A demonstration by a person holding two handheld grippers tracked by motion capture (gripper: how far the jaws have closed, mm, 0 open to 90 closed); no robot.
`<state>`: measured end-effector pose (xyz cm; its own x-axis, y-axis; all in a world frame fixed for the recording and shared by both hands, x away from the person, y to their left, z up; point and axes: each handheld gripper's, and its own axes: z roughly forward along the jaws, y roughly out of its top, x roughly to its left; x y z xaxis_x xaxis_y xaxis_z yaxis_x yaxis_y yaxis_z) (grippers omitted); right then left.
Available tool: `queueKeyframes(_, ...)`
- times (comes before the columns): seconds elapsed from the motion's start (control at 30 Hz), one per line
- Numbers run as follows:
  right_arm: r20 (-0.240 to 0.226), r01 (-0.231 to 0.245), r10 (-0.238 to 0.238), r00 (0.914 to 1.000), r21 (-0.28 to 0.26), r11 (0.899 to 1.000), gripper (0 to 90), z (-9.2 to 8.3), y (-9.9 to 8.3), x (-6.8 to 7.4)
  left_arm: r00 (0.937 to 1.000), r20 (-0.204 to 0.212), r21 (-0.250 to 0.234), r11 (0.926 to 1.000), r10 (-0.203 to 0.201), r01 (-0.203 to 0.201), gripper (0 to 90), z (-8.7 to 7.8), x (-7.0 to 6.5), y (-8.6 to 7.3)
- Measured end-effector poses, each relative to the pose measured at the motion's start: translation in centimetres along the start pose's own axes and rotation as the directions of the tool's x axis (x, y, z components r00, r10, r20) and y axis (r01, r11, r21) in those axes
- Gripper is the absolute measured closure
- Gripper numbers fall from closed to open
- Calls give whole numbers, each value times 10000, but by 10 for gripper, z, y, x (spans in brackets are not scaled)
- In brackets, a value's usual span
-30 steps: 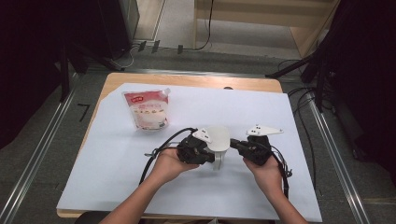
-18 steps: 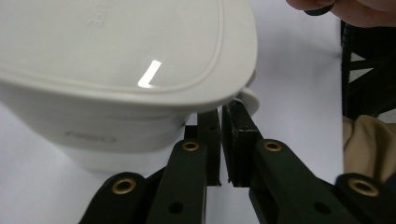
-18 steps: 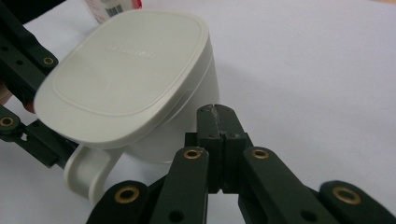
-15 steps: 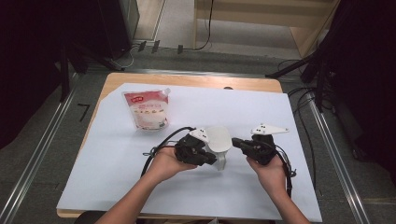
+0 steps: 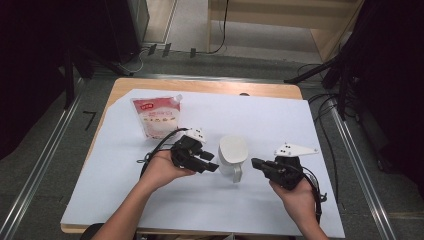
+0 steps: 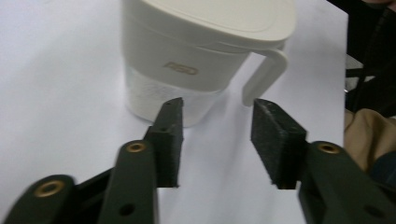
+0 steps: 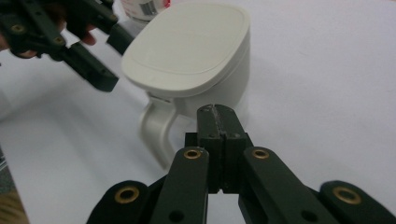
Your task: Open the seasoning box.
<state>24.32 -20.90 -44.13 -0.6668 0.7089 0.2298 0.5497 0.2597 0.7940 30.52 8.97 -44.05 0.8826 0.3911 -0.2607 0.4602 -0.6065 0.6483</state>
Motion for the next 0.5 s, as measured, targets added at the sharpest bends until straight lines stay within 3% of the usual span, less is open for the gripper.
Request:
queueKeyframes(0.13, -111, -66, 67, 9999, 81, 9999, 900, -2, -4, 8, 9997, 126, -178, 9996, -211, 213, 477, -2, 5, -1)
queueKeyframes(0.2, -168, -78, 81, 9998, 170, 9998, 900, -2, -6, 11, 9997, 153, -29, 9998, -182, 183, 452, -5, 7, -2)
queueKeyframes(0.5, -438, 386, -363, 9984, 544, 9978, 900, 7, -12, 31, 9997, 69, -204, 9995, -234, 236, 432, -10, 13, -6)
